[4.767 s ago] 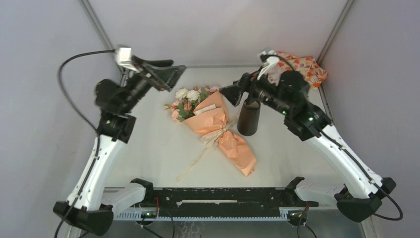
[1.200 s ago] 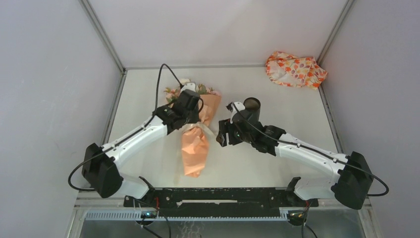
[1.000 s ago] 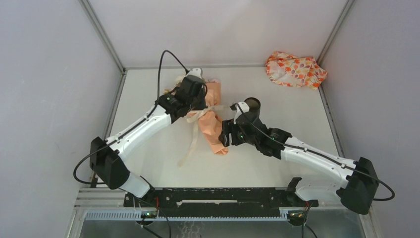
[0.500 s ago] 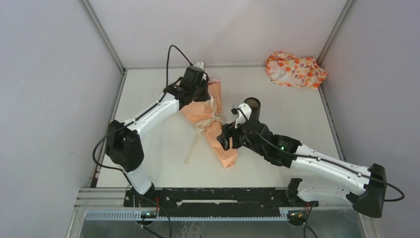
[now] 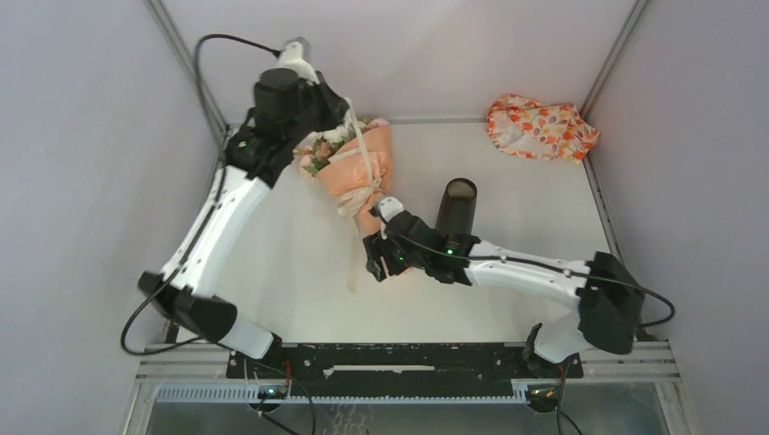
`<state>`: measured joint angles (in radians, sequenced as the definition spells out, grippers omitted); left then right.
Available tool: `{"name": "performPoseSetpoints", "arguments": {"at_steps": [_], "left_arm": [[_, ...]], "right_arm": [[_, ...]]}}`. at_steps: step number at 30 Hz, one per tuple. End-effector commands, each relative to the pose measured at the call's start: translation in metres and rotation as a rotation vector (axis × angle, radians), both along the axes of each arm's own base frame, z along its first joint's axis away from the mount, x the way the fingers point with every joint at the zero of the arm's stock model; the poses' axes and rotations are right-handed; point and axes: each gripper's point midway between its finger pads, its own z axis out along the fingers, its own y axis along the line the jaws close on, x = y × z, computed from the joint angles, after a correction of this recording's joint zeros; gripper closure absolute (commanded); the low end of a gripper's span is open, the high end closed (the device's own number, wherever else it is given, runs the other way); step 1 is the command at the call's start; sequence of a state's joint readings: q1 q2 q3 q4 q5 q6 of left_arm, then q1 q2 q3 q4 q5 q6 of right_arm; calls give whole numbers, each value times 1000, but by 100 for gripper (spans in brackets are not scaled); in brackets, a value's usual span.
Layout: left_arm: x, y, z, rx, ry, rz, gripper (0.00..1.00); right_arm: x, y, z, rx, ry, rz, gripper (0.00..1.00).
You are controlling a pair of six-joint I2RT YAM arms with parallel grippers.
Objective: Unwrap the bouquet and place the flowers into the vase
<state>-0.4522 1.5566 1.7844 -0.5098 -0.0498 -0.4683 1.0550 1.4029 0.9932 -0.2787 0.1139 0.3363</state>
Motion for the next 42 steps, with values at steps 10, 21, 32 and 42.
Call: {"name": "performPoseSetpoints", "arguments": {"at_steps": [10, 21, 32, 42], "left_arm": [[-59, 42, 95, -43, -234, 24, 98], [-75, 114, 92, 63, -275, 327, 84], [-68, 126, 67, 81, -235, 371, 76], [-60, 131, 46, 94, -193, 388, 74]], "right_arm": [[44, 94, 0, 4, -2, 100, 32], [121, 107, -4, -90, -63, -49, 38], [160, 55, -25, -209, -39, -204, 39], [188, 39, -45, -261, -72, -225, 39]]}}
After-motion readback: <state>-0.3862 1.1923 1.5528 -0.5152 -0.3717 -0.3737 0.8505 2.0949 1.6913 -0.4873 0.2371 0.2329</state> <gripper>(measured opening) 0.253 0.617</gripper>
